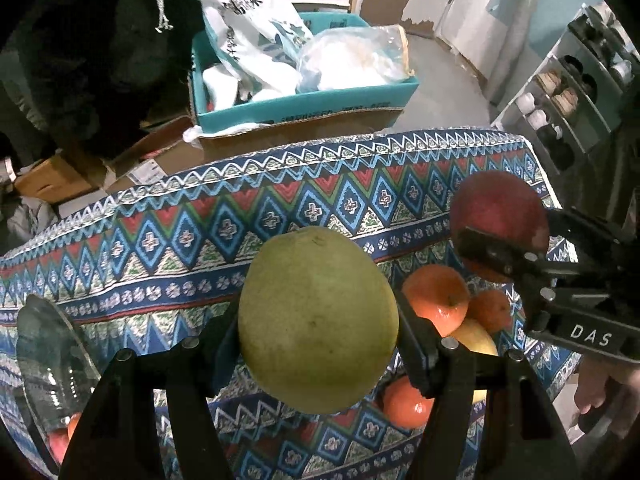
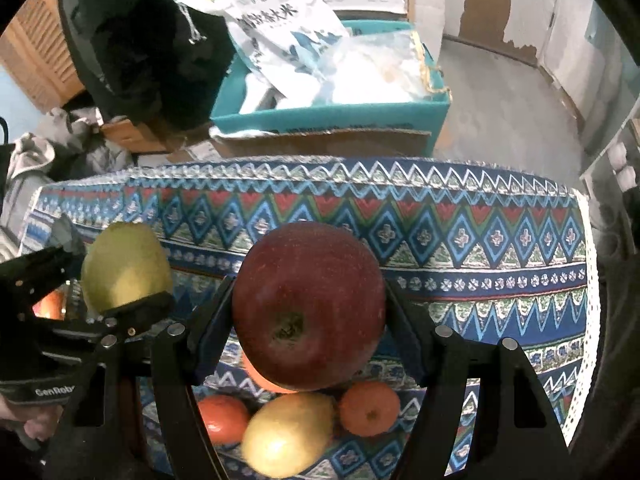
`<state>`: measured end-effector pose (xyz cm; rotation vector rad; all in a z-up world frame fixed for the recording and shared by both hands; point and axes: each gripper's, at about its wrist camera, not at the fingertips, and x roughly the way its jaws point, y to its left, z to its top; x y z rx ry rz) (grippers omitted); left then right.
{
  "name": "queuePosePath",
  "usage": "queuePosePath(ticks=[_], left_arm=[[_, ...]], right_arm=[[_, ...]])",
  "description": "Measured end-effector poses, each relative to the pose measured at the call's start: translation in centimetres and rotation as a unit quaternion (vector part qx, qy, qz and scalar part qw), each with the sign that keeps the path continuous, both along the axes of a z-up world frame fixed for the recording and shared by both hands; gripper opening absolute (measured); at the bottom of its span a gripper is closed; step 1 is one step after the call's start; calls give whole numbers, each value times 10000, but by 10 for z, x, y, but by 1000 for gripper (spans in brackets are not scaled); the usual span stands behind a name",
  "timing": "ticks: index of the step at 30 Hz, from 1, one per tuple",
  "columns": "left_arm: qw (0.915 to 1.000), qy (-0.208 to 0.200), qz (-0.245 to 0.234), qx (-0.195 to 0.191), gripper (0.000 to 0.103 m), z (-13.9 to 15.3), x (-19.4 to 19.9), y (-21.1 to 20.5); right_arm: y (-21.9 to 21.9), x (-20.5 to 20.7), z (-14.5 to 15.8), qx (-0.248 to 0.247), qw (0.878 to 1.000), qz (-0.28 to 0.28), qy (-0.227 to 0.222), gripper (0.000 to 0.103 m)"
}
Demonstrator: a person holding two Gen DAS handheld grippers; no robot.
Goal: Organize fruits
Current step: 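Lift the pear with the left tool while the right tool lifts the red apple, then lower the pear into the glass bowl and open the left tool while the right tool releases the apple there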
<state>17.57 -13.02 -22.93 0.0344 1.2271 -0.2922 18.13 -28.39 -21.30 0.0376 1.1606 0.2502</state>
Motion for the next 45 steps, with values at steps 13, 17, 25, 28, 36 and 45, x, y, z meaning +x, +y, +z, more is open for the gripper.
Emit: queuePosePath(ticks=[13, 17, 25, 28, 36, 45], left_arm=[[9995, -208, 238, -66, 70, 34, -21, 32], [9991, -322, 265, -61, 70, 46, -28, 41], [9980, -491, 375, -113, 70, 64, -47, 74], [9974, -527, 464, -125, 70, 71, -54, 89], [9950, -673, 724, -151, 70, 89, -74, 128], [9917, -879, 937, -38, 70, 100, -89, 165]], right_arm=[[39, -21, 49, 352, 9981, 297, -415, 72], [53, -28, 64, 387, 9968, 412, -559, 72], [79, -38, 86, 482, 9942, 608, -742, 72], [92, -42, 95, 549, 9923, 743, -822, 72], [129, -51, 113, 653, 9872, 1082, -971, 72], [170, -58, 118, 684, 9826, 1421, -981, 72]])
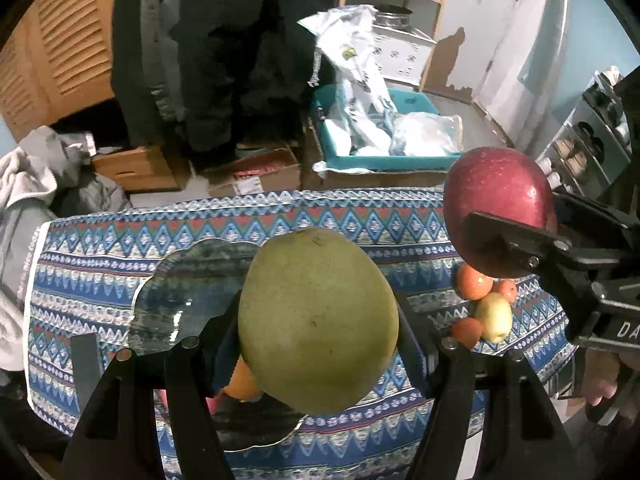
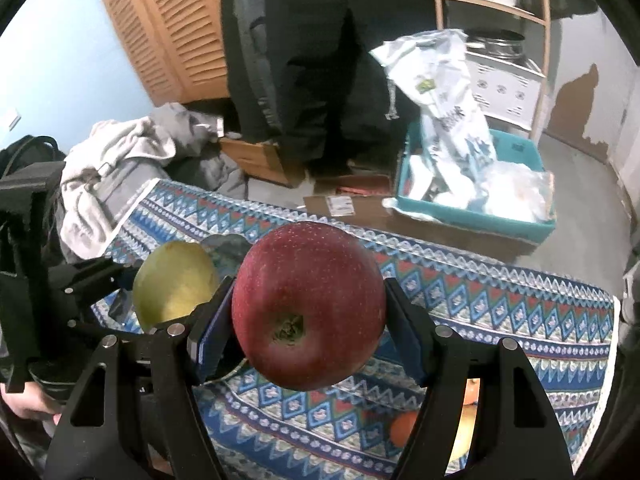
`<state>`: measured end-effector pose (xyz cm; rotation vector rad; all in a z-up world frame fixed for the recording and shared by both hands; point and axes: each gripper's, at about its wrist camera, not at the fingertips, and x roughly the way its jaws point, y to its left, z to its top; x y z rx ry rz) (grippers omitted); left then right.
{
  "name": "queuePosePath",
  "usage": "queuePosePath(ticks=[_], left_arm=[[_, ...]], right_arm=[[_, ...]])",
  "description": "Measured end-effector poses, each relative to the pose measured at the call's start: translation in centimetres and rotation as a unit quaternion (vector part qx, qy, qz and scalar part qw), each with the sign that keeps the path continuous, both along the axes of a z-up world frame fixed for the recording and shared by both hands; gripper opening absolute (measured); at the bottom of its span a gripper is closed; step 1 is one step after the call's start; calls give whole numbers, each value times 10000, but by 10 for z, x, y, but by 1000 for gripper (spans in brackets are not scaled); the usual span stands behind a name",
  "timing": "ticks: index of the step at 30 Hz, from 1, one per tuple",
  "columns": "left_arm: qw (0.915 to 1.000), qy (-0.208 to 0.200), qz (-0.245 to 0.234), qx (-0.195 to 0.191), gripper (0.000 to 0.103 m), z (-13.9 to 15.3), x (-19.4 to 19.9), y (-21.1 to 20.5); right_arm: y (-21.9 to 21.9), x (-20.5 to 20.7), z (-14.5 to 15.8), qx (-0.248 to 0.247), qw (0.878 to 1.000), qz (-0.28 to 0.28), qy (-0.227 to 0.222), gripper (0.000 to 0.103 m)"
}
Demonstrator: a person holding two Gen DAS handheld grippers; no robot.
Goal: Organize fruits
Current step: 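Lower the pear into the glass bowl and open the left tool while the right tool releases the apple there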
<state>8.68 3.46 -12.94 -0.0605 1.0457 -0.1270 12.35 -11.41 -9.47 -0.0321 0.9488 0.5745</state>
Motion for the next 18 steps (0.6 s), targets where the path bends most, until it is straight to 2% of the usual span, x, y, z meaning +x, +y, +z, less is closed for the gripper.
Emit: queuePosePath(ticks=[10, 18], left_arm=[[9991, 68, 421, 15, 70, -18, -6, 53], [9966, 244, 789, -6, 70, -42, -4, 95]], right_arm=[[39, 8, -9, 92, 9995, 228, 202, 72], [78, 16, -30, 8, 9980, 470, 427, 72]])
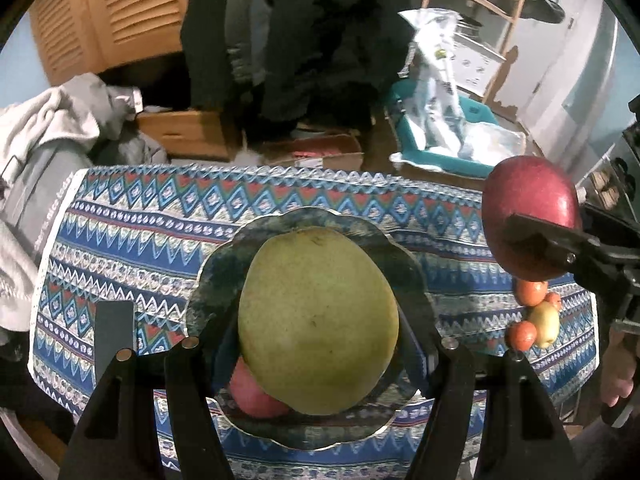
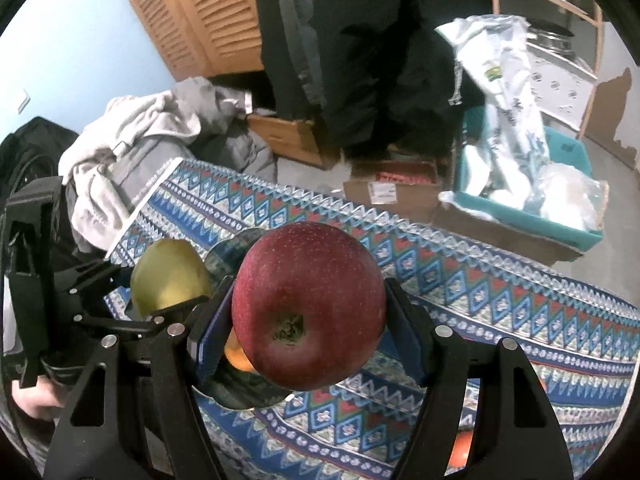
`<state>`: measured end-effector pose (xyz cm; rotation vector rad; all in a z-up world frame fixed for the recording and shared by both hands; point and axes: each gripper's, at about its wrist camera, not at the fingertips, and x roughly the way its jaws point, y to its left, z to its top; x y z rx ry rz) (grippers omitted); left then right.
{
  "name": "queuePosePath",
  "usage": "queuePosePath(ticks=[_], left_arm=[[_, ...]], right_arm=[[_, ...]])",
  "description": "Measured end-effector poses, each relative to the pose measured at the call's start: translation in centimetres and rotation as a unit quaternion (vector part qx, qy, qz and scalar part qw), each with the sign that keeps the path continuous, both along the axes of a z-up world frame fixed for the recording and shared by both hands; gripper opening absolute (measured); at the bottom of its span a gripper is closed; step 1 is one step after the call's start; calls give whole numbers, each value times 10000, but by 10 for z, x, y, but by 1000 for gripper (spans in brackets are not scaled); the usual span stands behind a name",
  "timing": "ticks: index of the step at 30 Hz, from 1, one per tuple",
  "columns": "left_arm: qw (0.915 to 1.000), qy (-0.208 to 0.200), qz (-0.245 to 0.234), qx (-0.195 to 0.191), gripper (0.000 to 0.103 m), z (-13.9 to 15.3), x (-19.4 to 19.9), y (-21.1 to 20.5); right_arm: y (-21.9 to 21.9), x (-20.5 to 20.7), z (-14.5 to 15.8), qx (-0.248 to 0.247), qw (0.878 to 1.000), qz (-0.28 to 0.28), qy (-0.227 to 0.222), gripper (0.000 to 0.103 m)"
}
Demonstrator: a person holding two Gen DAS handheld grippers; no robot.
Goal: Organize fruits
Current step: 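Lower the pear into the glass bowl and open the left tool while the right tool releases the apple there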
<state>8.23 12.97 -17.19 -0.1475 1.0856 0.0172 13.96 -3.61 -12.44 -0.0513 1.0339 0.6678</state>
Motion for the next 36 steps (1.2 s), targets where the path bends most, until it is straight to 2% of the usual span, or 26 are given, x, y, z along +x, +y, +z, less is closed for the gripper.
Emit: queuePosePath(ticks=[15, 21, 36], left_arm=[[9982, 382, 414, -203, 70, -45, 5, 47], [9975, 487, 495, -135, 70, -63, 10, 49], [9937, 753, 639, -538, 70, -89, 23, 59]], right_arm=[[54, 18, -52, -209, 9981, 264, 525, 72], [66, 24, -73, -304, 9964, 312, 729, 72], [81, 27, -111, -662, 9922, 480, 940, 72]])
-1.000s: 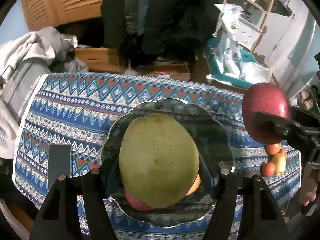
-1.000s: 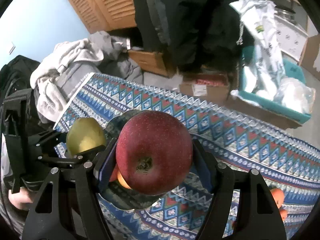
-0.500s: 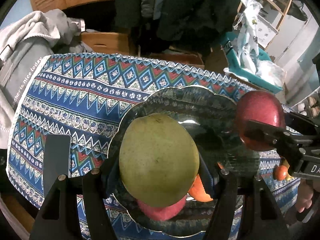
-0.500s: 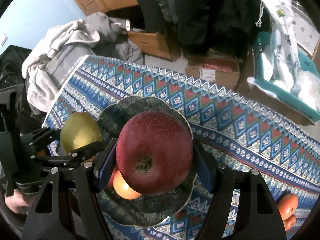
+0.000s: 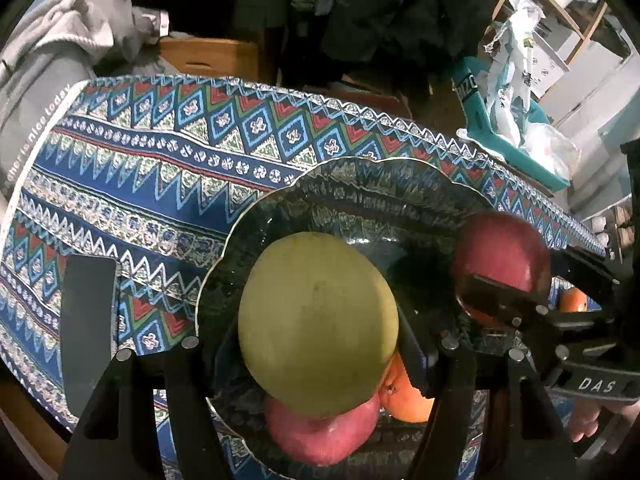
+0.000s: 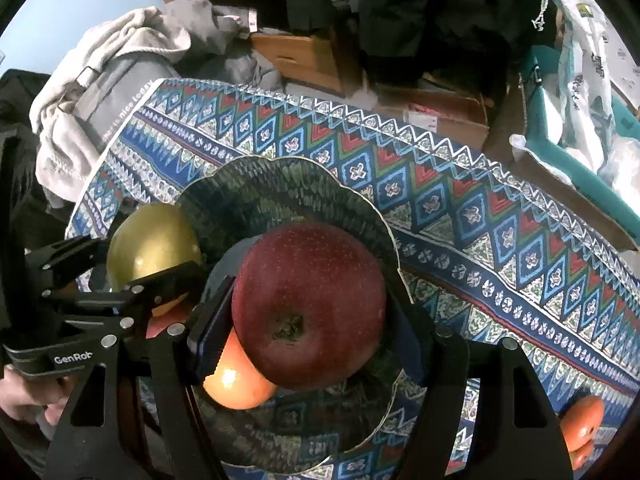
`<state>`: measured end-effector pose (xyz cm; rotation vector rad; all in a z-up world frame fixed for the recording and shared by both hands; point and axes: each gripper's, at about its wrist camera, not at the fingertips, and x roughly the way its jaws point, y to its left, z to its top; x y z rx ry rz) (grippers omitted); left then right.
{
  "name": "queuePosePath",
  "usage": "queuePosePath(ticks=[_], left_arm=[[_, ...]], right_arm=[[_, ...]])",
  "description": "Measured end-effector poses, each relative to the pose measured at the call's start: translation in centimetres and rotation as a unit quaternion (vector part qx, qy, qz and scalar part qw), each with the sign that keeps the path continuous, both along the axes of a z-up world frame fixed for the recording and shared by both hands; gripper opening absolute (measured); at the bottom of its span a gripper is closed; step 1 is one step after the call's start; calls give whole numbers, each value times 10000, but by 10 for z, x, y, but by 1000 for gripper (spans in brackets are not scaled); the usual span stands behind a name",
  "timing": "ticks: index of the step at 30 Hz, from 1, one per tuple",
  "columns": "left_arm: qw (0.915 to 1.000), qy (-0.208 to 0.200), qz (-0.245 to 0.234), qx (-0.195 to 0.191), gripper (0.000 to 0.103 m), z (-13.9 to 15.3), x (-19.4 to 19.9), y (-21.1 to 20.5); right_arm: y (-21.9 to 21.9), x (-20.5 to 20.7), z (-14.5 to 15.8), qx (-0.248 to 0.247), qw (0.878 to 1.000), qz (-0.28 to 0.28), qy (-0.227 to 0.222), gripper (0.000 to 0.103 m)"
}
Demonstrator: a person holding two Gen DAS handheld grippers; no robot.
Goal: Organize fruits
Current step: 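Lower the pear into the glass bowl and open the left tool while the right tool releases the apple there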
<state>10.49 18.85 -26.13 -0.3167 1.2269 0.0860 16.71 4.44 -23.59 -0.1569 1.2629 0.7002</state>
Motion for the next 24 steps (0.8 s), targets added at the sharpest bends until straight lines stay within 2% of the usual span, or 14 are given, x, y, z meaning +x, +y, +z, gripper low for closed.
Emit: queuePosePath(ticks=[8, 15, 21, 24], left_arm=[[9994, 199, 159, -239, 70, -12, 4, 8], [9983, 527, 215, -129, 71, -28, 1, 10], [9998, 155, 63, -51, 69, -9, -5, 8], [9999, 99, -25, 43, 70, -2, -6, 4]], right_arm=[[0, 4, -7, -90, 10000, -16, 9, 72], [2, 6, -7, -123, 9999, -29, 57, 73], [-4, 10, -4, 73, 9997, -135, 200, 66], [-6, 10, -4, 57, 9997, -152, 203, 65]])
